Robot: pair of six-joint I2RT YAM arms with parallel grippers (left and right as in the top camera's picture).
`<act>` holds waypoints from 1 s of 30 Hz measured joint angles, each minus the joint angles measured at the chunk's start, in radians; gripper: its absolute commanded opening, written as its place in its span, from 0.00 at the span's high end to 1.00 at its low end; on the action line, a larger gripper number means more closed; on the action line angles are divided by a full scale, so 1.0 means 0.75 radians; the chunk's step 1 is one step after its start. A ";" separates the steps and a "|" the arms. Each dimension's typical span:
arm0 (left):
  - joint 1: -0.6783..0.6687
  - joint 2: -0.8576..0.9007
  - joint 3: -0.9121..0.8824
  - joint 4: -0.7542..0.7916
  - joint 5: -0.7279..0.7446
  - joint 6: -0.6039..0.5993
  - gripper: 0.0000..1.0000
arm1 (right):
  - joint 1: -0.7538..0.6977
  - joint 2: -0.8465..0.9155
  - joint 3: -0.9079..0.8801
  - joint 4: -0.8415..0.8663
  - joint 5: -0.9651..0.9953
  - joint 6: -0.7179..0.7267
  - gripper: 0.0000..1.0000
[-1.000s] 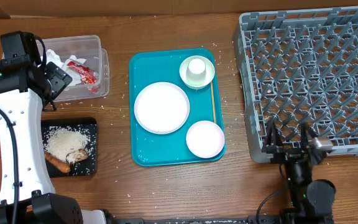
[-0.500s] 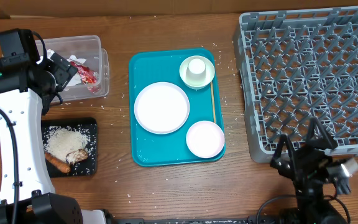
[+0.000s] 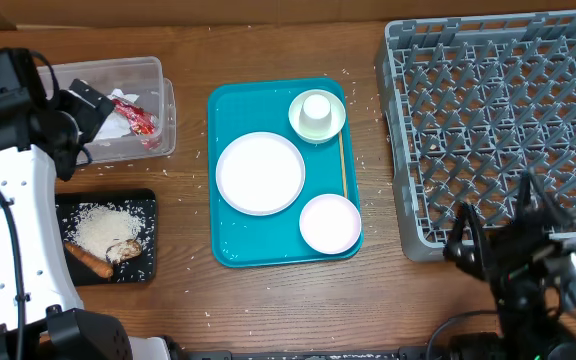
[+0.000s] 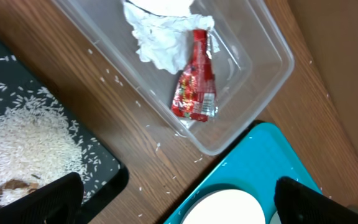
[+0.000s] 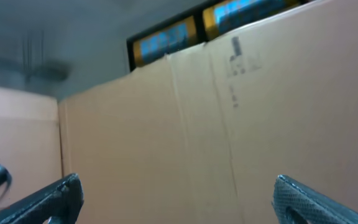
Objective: Sort waste into correct bins and load items into the dishwasher
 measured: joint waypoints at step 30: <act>0.013 0.000 0.000 -0.003 -0.011 0.000 0.00 | 0.555 2.110 1.758 -2.023 -0.715 -0.446 0.00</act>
